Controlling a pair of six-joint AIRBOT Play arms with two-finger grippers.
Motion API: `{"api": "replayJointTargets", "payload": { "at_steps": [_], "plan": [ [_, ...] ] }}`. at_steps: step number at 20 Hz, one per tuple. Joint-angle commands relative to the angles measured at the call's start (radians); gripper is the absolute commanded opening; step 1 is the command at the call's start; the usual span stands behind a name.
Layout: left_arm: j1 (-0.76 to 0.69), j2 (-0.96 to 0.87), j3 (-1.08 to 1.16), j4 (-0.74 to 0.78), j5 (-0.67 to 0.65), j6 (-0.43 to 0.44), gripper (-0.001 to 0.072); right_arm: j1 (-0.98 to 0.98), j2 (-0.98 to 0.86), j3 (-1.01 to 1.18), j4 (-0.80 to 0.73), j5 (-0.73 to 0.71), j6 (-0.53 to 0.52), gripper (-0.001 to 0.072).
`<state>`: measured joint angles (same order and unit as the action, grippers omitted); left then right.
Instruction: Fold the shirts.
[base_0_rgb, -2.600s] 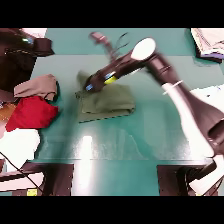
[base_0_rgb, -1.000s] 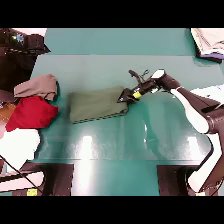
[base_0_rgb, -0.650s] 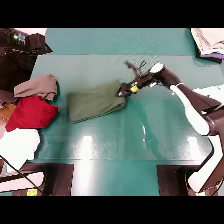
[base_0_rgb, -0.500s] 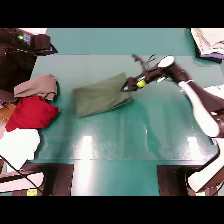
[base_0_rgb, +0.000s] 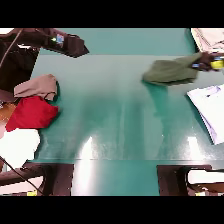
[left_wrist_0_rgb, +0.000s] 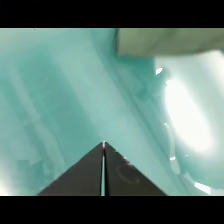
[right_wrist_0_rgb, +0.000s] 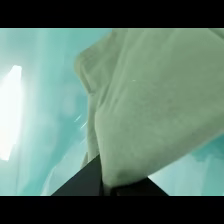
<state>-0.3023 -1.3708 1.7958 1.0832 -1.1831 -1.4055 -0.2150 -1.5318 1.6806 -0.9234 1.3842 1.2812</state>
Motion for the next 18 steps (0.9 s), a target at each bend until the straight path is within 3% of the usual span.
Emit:
{"api": "replayJointTargets", "payload": {
  "at_steps": [1, 9, 12, 18],
  "plan": [
    [-0.061, -0.001, 0.0, 0.002, 0.042, 0.0, 0.003, -0.213, 0.023, 0.001, -0.028, -0.028, 0.013, 0.0013],
    [-0.076, -0.008, 0.0, 0.005, 0.05, -0.001, 0.003, -0.375, 0.023, 0.003, 0.038, -0.101, -0.04, 0.0012],
    [-0.076, -0.021, 0.0, 0.005, 0.045, -0.001, 0.0031, -0.375, 0.023, 0.055, 0.114, -0.06, -0.061, 0.0013],
    [-0.076, -0.023, 0.0, 0.005, 0.045, 0.0, 0.0031, -0.406, 0.089, 0.119, 0.108, -0.003, -0.064, 0.0012]
  ]
}}
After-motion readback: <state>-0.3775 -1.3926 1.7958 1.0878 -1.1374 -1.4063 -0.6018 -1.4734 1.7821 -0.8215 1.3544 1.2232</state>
